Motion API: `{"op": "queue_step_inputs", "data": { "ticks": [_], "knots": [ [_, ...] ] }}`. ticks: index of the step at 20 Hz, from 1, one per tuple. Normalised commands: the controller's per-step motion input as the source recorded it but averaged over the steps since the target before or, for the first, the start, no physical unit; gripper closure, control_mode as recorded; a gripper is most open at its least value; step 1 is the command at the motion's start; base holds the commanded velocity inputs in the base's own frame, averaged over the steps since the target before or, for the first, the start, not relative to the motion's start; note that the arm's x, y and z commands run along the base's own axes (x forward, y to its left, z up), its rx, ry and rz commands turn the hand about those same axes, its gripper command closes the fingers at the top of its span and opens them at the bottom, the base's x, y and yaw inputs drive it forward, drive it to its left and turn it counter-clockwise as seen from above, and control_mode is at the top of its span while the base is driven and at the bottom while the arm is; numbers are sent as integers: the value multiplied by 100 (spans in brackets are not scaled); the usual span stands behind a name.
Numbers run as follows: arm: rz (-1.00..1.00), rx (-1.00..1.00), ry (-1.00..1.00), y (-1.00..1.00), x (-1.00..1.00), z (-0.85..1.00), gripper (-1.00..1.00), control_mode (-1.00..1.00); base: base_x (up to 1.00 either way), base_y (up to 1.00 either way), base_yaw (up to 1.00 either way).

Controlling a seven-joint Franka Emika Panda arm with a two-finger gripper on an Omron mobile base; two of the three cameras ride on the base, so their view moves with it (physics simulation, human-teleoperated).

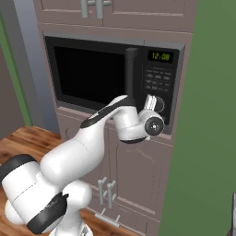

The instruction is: Place the tupperware containing the chicken drumstick and carrot meal in the microwave. Close the microwave door and press the start button to reheat the meal.

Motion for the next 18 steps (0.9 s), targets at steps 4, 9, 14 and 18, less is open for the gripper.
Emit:
{"op": "queue_step_inputs", "data": {
  "ticks": [4, 9, 14, 18],
  "knots": [
    [-1, 0, 0, 0, 18, -14, 100, -100, 0, 0, 0],
    [-2, 0, 0, -1, 18, -13, 100, -100, 0, 0, 0],
    [-2, 0, 0, -7, 16, -9, 100, -100, 0, 0, 0],
    [-2, 0, 0, -4, 19, -12, 100, -100, 0, 0, 0]
  ]
}}
